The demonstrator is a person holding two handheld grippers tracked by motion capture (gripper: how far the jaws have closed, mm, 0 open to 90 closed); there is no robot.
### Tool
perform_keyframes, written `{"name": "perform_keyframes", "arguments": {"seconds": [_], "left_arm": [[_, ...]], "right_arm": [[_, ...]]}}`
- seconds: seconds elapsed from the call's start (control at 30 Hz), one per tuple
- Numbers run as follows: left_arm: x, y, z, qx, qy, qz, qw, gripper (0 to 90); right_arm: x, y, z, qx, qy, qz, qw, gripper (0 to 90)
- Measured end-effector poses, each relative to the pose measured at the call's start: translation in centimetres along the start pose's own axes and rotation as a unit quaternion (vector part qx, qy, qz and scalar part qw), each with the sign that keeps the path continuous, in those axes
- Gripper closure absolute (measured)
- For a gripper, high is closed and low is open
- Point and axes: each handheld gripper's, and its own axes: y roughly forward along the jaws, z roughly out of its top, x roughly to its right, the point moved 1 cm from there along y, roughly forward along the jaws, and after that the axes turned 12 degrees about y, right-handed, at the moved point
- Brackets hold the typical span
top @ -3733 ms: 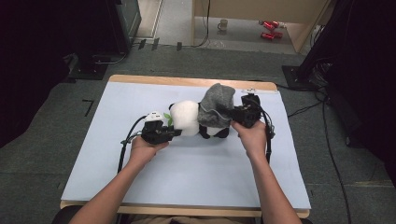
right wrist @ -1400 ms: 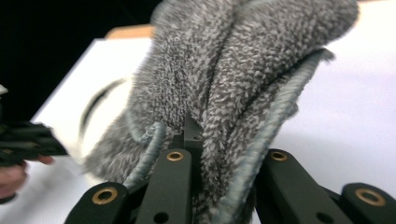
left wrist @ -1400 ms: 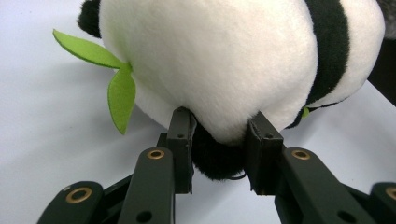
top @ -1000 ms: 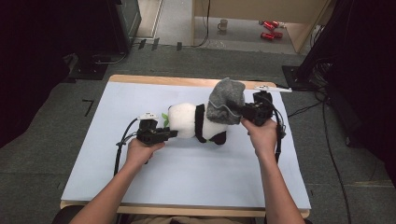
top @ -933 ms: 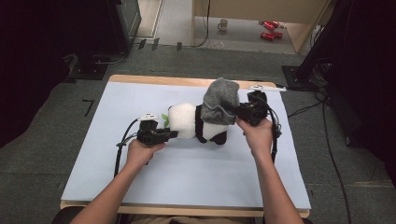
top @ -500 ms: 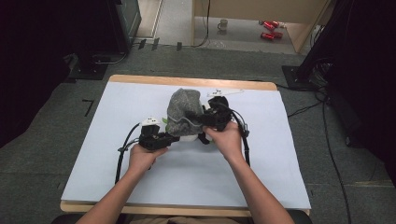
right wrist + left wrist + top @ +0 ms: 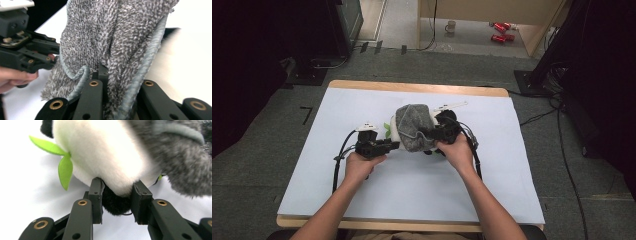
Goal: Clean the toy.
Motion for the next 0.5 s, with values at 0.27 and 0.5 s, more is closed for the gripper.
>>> {"name": "perform_keyframes", "arguments": {"seconds": [0.27, 0.5], "left_arm": [[-1.0, 0.3, 0.5, 0.001, 0.003, -0.007, 1.0000, 66.7], [-1.5, 0.6, 1.1, -0.006, 0.000, -0.010, 0.9999, 66.8]], "right_arm": [[2.3, -2.6, -0.3, 0.032, 0.014, -0.008, 0.9993, 80.5], [5.0, -5.1, -1.0, 0.060, 0.054, -0.026, 0.9964, 80.2]]}}
